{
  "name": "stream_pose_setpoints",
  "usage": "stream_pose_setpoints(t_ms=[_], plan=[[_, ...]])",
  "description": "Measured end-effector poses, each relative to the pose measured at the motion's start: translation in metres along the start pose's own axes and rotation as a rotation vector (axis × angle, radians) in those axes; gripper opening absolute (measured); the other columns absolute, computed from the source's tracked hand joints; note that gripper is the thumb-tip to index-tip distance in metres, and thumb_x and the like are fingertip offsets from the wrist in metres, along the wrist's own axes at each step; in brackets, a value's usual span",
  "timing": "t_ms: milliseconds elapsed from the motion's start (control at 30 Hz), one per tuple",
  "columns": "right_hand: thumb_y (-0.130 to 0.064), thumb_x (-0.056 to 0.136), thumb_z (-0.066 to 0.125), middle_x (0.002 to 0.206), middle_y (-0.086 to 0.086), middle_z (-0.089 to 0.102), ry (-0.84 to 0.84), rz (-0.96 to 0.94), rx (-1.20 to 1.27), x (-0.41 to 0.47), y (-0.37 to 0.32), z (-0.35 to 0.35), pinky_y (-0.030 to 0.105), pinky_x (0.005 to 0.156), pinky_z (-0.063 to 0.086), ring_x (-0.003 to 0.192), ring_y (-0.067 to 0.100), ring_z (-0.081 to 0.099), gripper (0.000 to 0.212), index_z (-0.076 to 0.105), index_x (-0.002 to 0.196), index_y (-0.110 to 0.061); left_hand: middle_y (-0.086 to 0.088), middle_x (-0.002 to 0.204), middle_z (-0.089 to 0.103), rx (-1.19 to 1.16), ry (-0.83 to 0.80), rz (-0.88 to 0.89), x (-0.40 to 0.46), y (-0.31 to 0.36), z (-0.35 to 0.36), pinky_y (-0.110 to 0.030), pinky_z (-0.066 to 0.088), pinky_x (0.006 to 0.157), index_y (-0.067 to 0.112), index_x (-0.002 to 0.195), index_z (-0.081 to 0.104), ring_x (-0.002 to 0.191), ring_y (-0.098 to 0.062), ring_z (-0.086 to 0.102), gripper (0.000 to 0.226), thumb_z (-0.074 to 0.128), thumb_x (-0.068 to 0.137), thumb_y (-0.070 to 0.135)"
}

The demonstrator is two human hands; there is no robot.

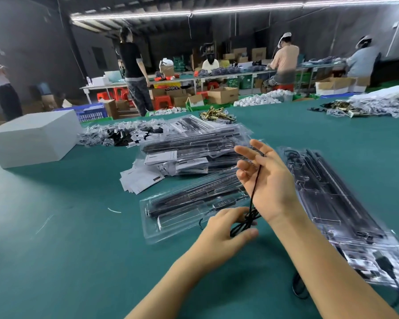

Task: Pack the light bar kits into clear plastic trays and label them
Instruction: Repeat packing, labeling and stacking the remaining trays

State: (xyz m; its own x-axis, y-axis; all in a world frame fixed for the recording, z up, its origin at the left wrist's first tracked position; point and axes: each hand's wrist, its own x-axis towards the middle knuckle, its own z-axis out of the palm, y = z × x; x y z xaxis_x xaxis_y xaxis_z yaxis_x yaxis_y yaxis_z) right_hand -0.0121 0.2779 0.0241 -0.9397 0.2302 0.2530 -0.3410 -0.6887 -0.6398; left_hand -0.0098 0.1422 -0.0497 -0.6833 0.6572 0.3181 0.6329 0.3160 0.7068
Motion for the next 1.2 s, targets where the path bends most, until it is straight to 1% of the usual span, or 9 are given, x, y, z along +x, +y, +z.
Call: stream_pose_setpoints(t_ms=[167, 267, 433, 533, 600, 667, 767, 1033, 1200], plan=[[-0.011, 0.100, 0.039, 0.092, 0.010, 0.074, 0.097, 0.016, -0.144, 0.004, -0.001, -0.007, 0.023, 0.059, 0.052, 0.076, 0.018, 0.069, 0.019, 0.056, 0.109, -0.012, 0.021, 0.085, 0.067, -0.066, 0.080, -0.036, 0.001, 0.003, -0.001, -0.018, 0.040, 0.069, 0.019, 0.112, 0.057, 0.072, -0.003, 0.053, 0.015, 0.047, 0.101, 0.021], [-0.021, 0.101, 0.039, 0.082, 0.006, 0.075, 0.188, 0.017, -0.441, 0.009, -0.004, -0.013, 0.022, 0.057, 0.051, 0.074, 0.016, 0.070, 0.018, 0.054, 0.107, -0.016, 0.019, 0.077, 0.067, -0.175, 0.204, -0.125, 0.003, 0.000, -0.010, -0.027, 0.045, 0.078, 0.023, 0.104, 0.055, 0.080, -0.020, 0.060, 0.015, 0.042, 0.103, 0.017], [-0.030, 0.100, 0.035, 0.061, -0.001, 0.071, 0.229, 0.087, -1.127, 0.004, 0.000, -0.021, 0.021, 0.044, 0.042, 0.046, 0.013, 0.062, 0.021, 0.053, 0.097, -0.021, 0.000, 0.071, 0.065, -0.547, 0.381, -0.217, 0.006, -0.005, -0.027, -0.027, 0.053, 0.076, 0.003, 0.097, 0.059, 0.073, -0.016, 0.066, 0.022, 0.037, 0.102, 0.005], [-0.027, 0.097, 0.044, 0.049, -0.002, 0.060, 0.230, -0.196, -1.790, -0.003, 0.011, -0.026, 0.024, 0.042, 0.038, 0.045, 0.019, 0.055, 0.022, 0.063, 0.088, -0.020, -0.001, 0.061, 0.059, -0.651, 0.443, -0.269, 0.007, -0.008, -0.036, -0.031, 0.056, 0.065, 0.003, 0.092, 0.057, 0.058, -0.018, 0.063, 0.023, 0.037, 0.102, 0.005], [-0.023, 0.093, 0.057, 0.061, -0.004, 0.057, 0.192, -0.499, -1.964, -0.007, 0.015, -0.019, 0.021, 0.046, 0.031, 0.055, 0.020, 0.051, 0.015, 0.071, 0.094, -0.019, 0.000, 0.054, 0.055, -0.592, 0.454, -0.275, 0.007, -0.012, -0.043, -0.028, 0.054, 0.059, 0.005, 0.075, 0.055, 0.050, -0.016, 0.058, 0.030, 0.043, 0.102, 0.011], [-0.021, 0.090, 0.062, 0.084, 0.005, 0.064, -0.027, -0.650, -1.947, -0.007, 0.020, -0.016, 0.032, 0.063, 0.046, 0.079, 0.027, 0.058, 0.019, 0.072, 0.105, -0.016, 0.001, 0.052, 0.051, -0.524, 0.458, -0.247, 0.006, -0.015, -0.050, -0.024, 0.049, 0.055, -0.002, 0.070, 0.053, 0.050, -0.015, 0.052, 0.035, 0.050, 0.099, 0.018], [-0.021, 0.098, 0.050, 0.105, 0.007, 0.068, -0.312, -0.506, -1.894, -0.007, 0.029, -0.016, 0.044, 0.092, 0.043, 0.106, 0.030, 0.057, 0.026, 0.066, 0.116, -0.011, -0.001, 0.053, 0.049, -0.496, 0.435, -0.224, 0.004, -0.021, -0.058, -0.026, 0.047, 0.057, -0.010, 0.074, 0.054, 0.052, -0.013, 0.047, 0.038, 0.054, 0.096, 0.021], [-0.016, 0.096, 0.053, 0.074, -0.011, 0.051, -0.353, -0.285, -1.550, -0.012, 0.044, -0.015, 0.032, 0.064, 0.038, 0.068, 0.008, 0.046, 0.012, 0.062, 0.094, -0.008, 0.010, 0.085, 0.073, -0.159, 0.412, -0.222, 0.000, -0.024, -0.066, -0.018, 0.050, 0.076, 0.030, 0.105, 0.068, 0.081, -0.005, 0.067, 0.021, 0.054, 0.097, 0.016], [-0.017, 0.094, 0.057, 0.066, -0.005, 0.059, -0.238, -0.252, -1.461, -0.009, 0.046, -0.014, 0.033, 0.060, 0.040, 0.056, 0.009, 0.046, 0.010, 0.066, 0.092, -0.012, 0.004, 0.084, 0.069, 0.289, 0.390, -0.013, -0.001, -0.021, -0.060, -0.042, 0.046, 0.079, 0.015, 0.109, 0.069, 0.084, -0.020, 0.060, 0.030, 0.044, 0.098, 0.028]])
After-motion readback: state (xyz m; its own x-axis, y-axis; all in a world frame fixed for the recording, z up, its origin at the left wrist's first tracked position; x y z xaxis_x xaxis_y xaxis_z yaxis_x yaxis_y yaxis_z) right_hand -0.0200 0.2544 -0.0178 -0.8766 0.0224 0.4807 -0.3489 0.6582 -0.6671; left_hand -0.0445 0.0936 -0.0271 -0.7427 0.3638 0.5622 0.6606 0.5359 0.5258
